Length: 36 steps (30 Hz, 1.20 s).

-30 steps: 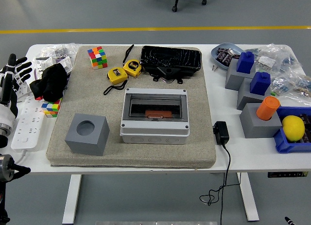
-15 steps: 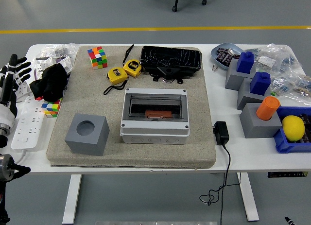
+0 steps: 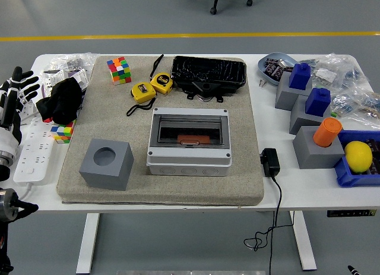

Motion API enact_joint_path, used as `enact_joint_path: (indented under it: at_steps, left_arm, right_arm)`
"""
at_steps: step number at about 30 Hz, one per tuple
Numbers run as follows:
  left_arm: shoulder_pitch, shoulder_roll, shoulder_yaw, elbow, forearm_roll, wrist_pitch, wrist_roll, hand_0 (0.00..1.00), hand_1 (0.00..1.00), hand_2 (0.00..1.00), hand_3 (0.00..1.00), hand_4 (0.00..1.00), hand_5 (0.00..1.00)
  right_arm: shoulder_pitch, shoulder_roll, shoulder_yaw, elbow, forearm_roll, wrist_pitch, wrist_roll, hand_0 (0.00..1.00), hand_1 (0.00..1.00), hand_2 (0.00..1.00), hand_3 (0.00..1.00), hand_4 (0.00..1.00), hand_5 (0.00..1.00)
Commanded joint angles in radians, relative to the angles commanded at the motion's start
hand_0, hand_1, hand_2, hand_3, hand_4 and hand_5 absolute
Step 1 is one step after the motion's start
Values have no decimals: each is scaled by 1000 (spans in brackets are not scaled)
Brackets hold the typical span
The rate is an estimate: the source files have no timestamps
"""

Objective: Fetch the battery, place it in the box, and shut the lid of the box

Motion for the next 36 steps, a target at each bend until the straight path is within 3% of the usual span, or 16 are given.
enact_joint_path:
  at_steps: [36]
  left_arm:
    - [-1, 8, 11, 3, 0, -2, 2, 772, 753, 728, 718, 995, 875]
  right_arm:
    - [-1, -2, -16, 2, 8, 1, -1, 824, 788, 782, 818, 998, 998]
